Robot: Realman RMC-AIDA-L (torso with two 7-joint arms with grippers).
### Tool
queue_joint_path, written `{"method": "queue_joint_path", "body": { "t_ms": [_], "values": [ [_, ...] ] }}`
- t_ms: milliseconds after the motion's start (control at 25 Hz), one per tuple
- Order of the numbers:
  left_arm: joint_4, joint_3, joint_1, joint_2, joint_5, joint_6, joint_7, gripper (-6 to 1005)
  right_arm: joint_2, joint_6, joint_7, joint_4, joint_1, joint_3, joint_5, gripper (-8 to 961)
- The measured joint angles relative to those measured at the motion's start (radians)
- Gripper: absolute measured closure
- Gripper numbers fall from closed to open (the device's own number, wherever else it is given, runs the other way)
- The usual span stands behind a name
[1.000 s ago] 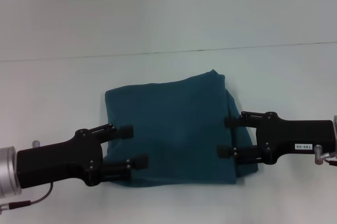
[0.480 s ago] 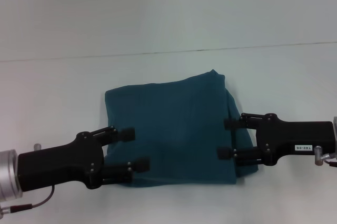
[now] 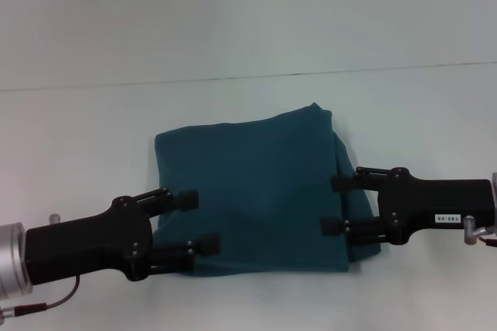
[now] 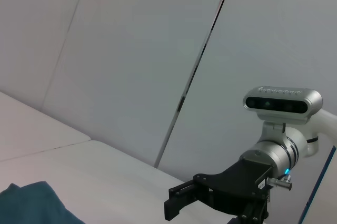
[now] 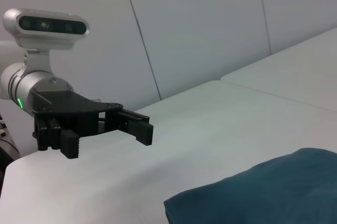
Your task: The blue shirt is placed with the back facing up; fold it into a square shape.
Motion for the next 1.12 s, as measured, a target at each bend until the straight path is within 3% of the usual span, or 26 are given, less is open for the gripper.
{"method": "queue_joint_path", "body": {
  "t_ms": [1120],
  "values": [
    [0.0,0.019,-0.009,0.007,0.011,-0.005,-0.002,100,0.002,0.005,0.003,-0.006,0.016,-0.001,-0.001,41]
  ]
}}
